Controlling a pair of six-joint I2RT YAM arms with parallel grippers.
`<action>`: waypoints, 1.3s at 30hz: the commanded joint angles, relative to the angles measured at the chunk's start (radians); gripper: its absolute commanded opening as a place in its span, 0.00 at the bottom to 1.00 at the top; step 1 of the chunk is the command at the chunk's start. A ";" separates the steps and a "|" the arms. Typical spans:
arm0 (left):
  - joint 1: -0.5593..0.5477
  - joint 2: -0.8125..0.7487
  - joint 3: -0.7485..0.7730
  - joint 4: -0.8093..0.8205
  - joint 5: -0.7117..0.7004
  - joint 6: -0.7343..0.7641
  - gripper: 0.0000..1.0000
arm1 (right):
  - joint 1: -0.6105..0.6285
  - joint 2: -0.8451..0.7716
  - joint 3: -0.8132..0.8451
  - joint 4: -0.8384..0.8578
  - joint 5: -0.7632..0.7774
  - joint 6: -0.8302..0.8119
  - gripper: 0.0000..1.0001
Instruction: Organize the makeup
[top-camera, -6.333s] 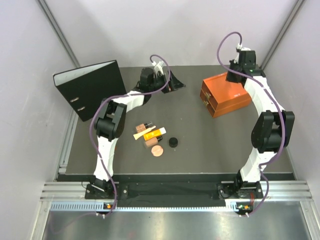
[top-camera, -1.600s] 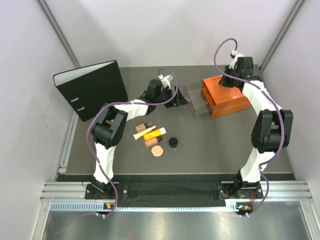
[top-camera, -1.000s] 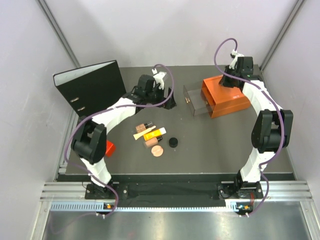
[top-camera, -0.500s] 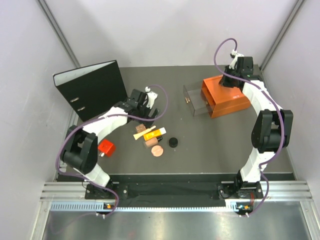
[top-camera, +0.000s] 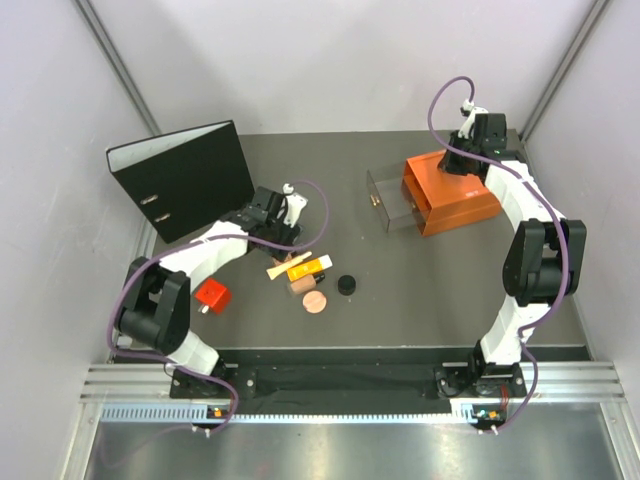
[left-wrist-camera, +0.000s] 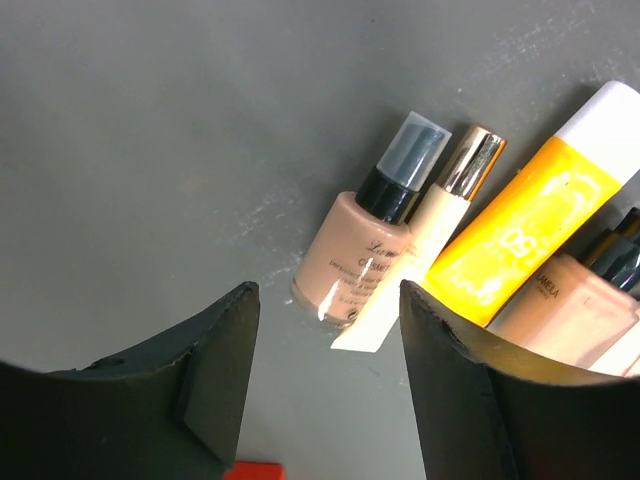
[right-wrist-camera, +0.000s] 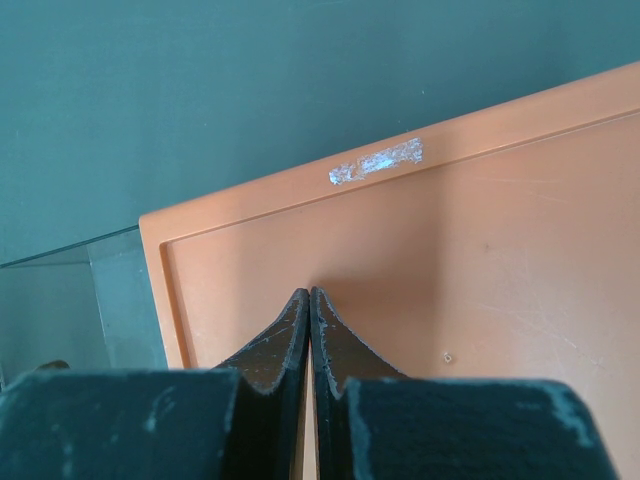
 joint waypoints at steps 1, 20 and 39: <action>0.022 0.040 0.015 0.037 0.054 0.014 0.63 | -0.002 0.038 -0.039 -0.106 0.000 -0.017 0.00; 0.031 0.243 0.121 0.051 0.124 -0.027 0.18 | -0.004 0.056 -0.031 -0.108 -0.004 -0.019 0.00; 0.031 0.329 0.380 0.066 0.257 -0.150 0.00 | -0.004 0.069 0.000 -0.118 -0.001 -0.017 0.00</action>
